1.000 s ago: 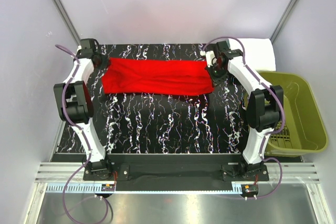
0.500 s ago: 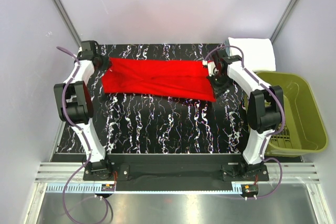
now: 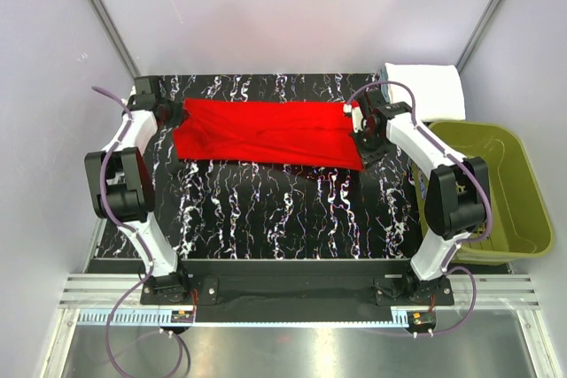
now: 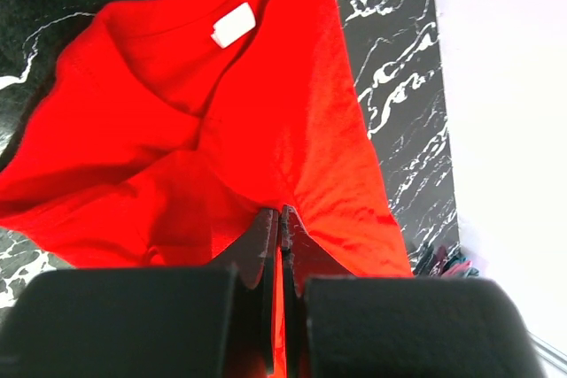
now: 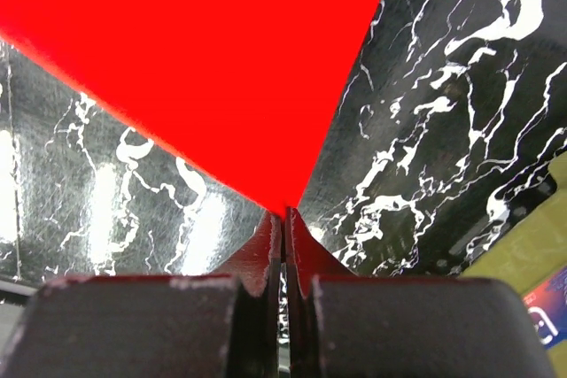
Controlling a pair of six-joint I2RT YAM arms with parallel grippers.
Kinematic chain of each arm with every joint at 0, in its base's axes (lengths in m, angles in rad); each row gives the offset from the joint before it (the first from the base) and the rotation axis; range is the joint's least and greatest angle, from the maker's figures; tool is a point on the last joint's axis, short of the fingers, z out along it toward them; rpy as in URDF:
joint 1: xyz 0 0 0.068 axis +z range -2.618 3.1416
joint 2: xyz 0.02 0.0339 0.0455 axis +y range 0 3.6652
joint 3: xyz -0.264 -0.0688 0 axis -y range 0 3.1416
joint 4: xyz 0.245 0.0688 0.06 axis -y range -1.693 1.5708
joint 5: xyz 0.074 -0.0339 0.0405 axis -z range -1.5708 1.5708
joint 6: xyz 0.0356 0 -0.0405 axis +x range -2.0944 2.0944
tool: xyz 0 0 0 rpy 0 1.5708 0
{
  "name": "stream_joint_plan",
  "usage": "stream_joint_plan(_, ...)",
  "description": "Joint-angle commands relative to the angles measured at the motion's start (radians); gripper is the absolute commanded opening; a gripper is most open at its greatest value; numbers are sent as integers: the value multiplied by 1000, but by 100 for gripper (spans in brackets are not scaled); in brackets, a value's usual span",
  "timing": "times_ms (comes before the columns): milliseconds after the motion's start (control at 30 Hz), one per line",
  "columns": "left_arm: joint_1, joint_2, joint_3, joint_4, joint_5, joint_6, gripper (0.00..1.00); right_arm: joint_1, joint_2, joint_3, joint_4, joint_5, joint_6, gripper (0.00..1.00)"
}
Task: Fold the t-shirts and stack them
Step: Fold the tshirt
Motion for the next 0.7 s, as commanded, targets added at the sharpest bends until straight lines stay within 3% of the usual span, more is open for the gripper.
stream_joint_plan(0, 2, -24, 23, 46, -4, 10, 0, 6, -1, 28, 32, 35, -24, 0)
stream_joint_plan(333, -2, 131, 210, -16, -44, 28, 0, -43, 247, 180, 52, 121, -107, 0)
stream_joint_plan(667, -13, 248, 332, -49, -73, 26, 0, -61, 346, 327, 70, 160, -144, 0)
